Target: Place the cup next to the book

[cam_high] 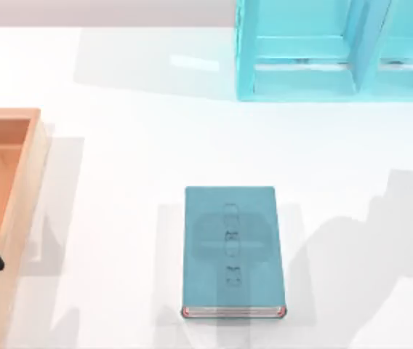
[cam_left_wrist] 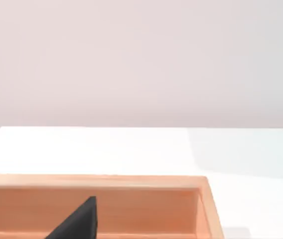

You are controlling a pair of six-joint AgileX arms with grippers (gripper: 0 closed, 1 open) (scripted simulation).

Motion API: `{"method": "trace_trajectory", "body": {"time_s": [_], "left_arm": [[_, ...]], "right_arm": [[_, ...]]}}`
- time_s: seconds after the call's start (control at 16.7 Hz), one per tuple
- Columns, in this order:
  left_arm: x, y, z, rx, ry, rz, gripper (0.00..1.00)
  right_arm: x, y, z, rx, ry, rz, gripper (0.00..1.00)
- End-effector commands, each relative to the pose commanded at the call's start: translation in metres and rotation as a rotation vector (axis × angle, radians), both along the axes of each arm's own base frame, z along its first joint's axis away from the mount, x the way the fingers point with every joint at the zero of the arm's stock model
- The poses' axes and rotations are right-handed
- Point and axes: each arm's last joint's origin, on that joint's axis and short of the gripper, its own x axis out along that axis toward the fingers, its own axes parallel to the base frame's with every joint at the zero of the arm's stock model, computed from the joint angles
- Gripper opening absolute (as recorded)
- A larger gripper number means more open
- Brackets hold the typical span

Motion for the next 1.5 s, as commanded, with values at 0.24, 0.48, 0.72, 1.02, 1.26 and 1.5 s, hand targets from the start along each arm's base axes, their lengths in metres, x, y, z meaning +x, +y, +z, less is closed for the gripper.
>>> {"method": "trace_trajectory", "body": {"time_s": [0.24, 0.48, 0.72, 1.02, 1.26, 1.5], "left_arm": [[0.0, 0.0, 0.0, 0.0, 0.0, 0.0, 1.0], [0.0, 0.0, 0.0, 0.0, 0.0, 0.0, 1.0], [0.0, 0.0, 0.0, 0.0, 0.0, 0.0, 1.0], [0.0, 0.0, 0.0, 0.0, 0.0, 0.0, 1.0], [0.0, 0.0, 0.0, 0.0, 0.0, 0.0, 1.0], [0.0, 0.0, 0.0, 0.0, 0.0, 0.0, 1.0]], "right_arm": [[0.02, 0.06, 0.004, 0.004, 0.025, -0.216, 0.0], [0.027, 0.138, 0.004, -0.011, 0.08, -0.518, 0.0], [0.012, 0.218, 0.008, -0.057, 0.105, -0.853, 0.0], [-0.026, 0.3, 0.024, -0.078, 0.06, -1.189, 0.0], [-0.057, 0.342, 0.041, -0.044, 0.007, -1.333, 0.0], [-0.075, 0.358, 0.051, -0.007, -0.022, -1.387, 0.0]]}}
